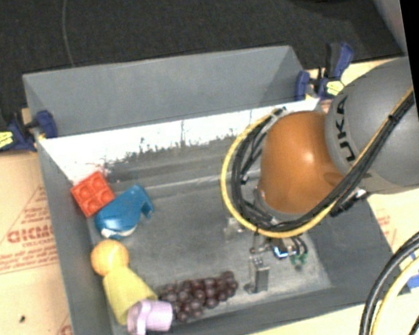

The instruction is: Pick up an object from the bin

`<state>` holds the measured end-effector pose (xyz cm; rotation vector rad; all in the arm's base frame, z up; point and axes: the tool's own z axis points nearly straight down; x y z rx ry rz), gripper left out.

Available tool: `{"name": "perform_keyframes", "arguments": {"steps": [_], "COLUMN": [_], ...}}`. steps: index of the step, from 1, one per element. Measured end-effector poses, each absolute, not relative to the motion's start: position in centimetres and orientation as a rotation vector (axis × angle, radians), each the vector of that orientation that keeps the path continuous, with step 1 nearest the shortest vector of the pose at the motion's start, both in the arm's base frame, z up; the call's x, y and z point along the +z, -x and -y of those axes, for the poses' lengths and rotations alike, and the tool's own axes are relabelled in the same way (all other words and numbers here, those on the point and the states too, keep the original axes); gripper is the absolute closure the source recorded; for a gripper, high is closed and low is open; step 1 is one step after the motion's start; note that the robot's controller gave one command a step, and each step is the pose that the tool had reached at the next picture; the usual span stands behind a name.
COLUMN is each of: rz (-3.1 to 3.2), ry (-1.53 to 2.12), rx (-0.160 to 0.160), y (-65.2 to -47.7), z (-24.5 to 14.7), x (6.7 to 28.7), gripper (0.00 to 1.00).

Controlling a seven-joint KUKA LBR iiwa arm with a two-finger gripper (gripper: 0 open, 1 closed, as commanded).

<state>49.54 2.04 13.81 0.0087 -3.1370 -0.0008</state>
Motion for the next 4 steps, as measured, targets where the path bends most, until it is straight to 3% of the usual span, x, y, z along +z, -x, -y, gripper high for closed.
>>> {"name": "perform_keyframes", "arguments": {"steps": [1, 2, 3, 4], "rz": [3.144, 3.131, 3.118, 3.127], "ry": [-0.007, -0.304, -0.422, -0.257], "rx": [-0.002, -0.003, 0.000, -0.002], "y": [-49.7, -49.1, -49.4, -48.1], "z": [-2.1, -9.6, -8.8, -9.1], "x": [14.1, 7.0, 12.6, 10.0], "gripper": [0.00, 0.00, 0.00, 0.00]}}
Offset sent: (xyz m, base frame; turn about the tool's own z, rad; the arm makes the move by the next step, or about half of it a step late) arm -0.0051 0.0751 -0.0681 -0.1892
